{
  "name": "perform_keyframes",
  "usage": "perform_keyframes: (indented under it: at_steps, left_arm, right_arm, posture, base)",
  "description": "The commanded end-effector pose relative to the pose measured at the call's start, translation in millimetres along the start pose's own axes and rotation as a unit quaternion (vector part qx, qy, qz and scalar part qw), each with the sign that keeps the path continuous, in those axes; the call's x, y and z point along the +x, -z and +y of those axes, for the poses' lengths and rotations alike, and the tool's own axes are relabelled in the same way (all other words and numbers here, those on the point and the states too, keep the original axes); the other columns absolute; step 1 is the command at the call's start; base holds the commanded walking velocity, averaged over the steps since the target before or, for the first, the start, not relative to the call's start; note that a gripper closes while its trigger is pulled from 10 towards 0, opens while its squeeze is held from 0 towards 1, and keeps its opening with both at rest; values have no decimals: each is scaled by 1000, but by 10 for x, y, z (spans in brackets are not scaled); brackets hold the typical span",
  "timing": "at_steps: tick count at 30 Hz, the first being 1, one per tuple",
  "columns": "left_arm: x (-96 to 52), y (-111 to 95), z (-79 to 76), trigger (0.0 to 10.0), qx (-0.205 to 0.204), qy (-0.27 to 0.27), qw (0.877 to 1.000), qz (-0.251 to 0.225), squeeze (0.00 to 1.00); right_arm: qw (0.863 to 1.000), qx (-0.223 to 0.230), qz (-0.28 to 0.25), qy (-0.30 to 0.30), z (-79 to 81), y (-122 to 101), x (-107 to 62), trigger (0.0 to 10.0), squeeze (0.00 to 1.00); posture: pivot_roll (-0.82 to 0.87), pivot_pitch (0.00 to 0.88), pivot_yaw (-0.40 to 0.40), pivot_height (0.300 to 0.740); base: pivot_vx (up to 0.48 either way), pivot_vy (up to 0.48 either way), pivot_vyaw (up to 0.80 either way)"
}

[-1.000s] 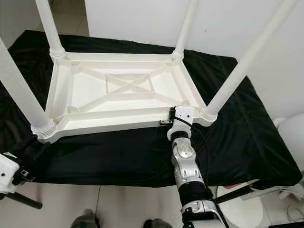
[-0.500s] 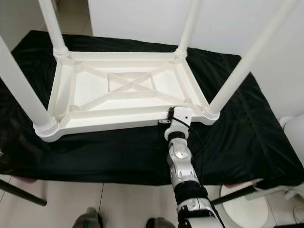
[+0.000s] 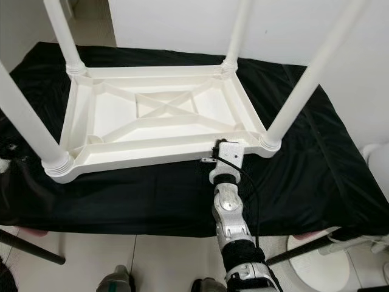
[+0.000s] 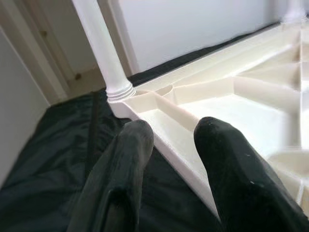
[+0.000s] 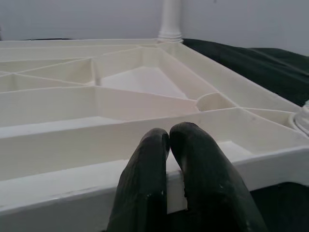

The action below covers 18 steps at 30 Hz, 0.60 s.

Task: Building children table

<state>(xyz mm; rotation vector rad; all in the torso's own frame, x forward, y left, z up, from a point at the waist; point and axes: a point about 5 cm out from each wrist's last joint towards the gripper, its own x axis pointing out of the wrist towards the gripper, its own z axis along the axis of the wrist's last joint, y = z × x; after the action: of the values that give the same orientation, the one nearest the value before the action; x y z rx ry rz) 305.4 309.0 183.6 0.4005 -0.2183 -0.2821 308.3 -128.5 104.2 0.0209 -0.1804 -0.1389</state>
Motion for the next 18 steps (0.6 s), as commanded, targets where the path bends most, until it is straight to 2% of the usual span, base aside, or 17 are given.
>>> perform_keyframes:
  at_steps: [1,2,4,7,8,13,14,18]
  left_arm:
    - [60,38,161,10000,-26,-257,966,-2,0]
    - [60,38,161,10000,-26,-257,966,-2,0]
    - [236,19,75,10000,-67,-232,970,-14,0]
    - [313,-5,27,10000,-79,-216,973,-22,0]
    - [409,-35,-44,10000,-94,-190,977,-32,0]
    - [515,-83,-139,10000,-108,-154,981,-48,0]
    - [622,-164,-302,10000,-130,-95,984,-77,0]
    - [654,-193,-360,10000,-134,-74,984,-86,0]
  right_arm:
    - [1000,-4,-2,17,-45,8,-27,10000,0]
    - [1000,-4,-2,17,-45,8,-27,10000,0]
    - [999,-16,-2,38,-113,12,-28,10000,0]
    - [998,-23,2,55,-165,21,-28,10000,0]
    - [997,-29,8,71,-219,37,-32,10000,0]
    - [995,-37,16,89,-281,59,-39,10000,0]
    - [994,-41,22,101,-319,73,-42,10000,0]
    - [993,-41,24,105,-330,77,-42,10000,0]
  posture:
    - [222,28,-27,740]
    - [222,28,-27,740]
    - [200,20,-35,740]
    - [194,17,-42,740]
    - [184,10,-50,740]
    - [177,5,-59,740]
    - [164,0,-67,740]
    - [164,0,-67,740]
  base:
    - [0,0,0]
    - [0,0,0]
    - [0,0,0]
    - [0,0,0]
    - [0,0,0]
    - [0,0,0]
    - [0,0,0]
    - [0,0,0]
